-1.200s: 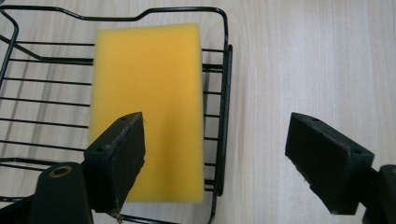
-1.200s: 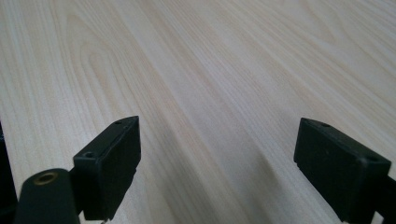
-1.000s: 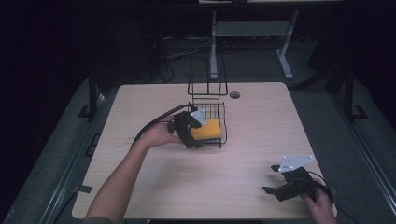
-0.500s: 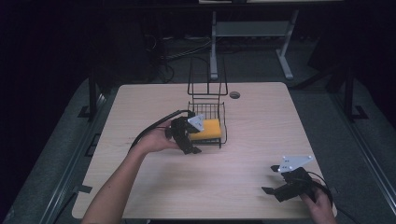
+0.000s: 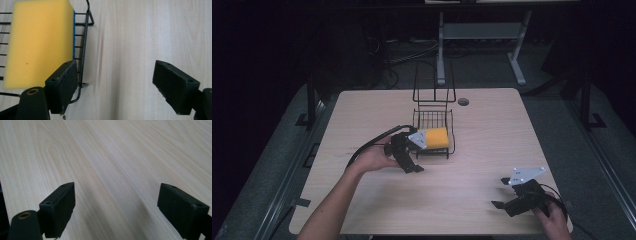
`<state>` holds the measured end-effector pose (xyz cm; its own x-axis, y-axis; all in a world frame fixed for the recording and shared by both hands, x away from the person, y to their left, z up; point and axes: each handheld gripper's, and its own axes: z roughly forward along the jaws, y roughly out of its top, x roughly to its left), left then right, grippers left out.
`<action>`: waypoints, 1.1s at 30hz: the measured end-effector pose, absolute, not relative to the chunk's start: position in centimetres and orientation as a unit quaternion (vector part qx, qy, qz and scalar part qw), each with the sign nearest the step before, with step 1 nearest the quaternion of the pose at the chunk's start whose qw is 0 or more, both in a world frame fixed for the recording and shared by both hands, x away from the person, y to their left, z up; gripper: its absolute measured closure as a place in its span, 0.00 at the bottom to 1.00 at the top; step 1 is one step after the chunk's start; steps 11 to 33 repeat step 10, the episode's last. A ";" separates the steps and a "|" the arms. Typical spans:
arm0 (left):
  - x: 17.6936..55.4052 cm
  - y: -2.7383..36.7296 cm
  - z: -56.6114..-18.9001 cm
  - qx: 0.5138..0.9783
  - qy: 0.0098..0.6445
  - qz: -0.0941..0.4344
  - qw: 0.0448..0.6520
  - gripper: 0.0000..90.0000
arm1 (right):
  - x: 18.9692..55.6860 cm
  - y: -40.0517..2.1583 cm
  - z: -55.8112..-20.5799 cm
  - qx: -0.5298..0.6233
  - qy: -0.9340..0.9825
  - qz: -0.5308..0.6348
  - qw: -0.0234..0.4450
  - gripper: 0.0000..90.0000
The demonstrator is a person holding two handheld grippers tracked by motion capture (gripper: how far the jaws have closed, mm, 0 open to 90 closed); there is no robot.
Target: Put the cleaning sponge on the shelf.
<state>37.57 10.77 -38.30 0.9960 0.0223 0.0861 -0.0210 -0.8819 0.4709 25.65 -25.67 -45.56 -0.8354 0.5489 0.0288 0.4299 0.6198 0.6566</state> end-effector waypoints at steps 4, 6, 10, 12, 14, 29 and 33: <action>36.9 11.0 -38.1 0.966 0.000 0.046 0.255 0.22 | 25.6 -25.6 -45.6 0.274 0.895 0.340 0.089 0.16; 36.5 11.1 -38.2 0.965 0.000 0.047 0.258 0.22 | 25.5 -25.6 -45.6 0.276 0.895 0.340 0.090 0.16; 35.6 11.4 -38.5 0.965 -0.002 0.047 0.259 0.22 | 25.4 -25.5 -45.7 0.273 0.895 0.339 0.095 0.16; 35.6 11.4 -38.5 0.965 -0.002 0.047 0.259 0.22 | 25.4 -25.5 -45.7 0.273 0.895 0.339 0.095 0.16; 35.6 11.4 -38.5 0.965 -0.002 0.047 0.259 0.22 | 25.4 -25.5 -45.7 0.273 0.895 0.339 0.095 0.16; 35.6 11.4 -38.5 0.965 -0.002 0.047 0.259 0.22 | 25.4 -25.5 -45.7 0.273 0.895 0.339 0.095 0.16; 35.6 11.4 -38.5 0.965 -0.002 0.047 0.259 0.22 | 25.4 -25.5 -45.7 0.273 0.895 0.339 0.095 0.16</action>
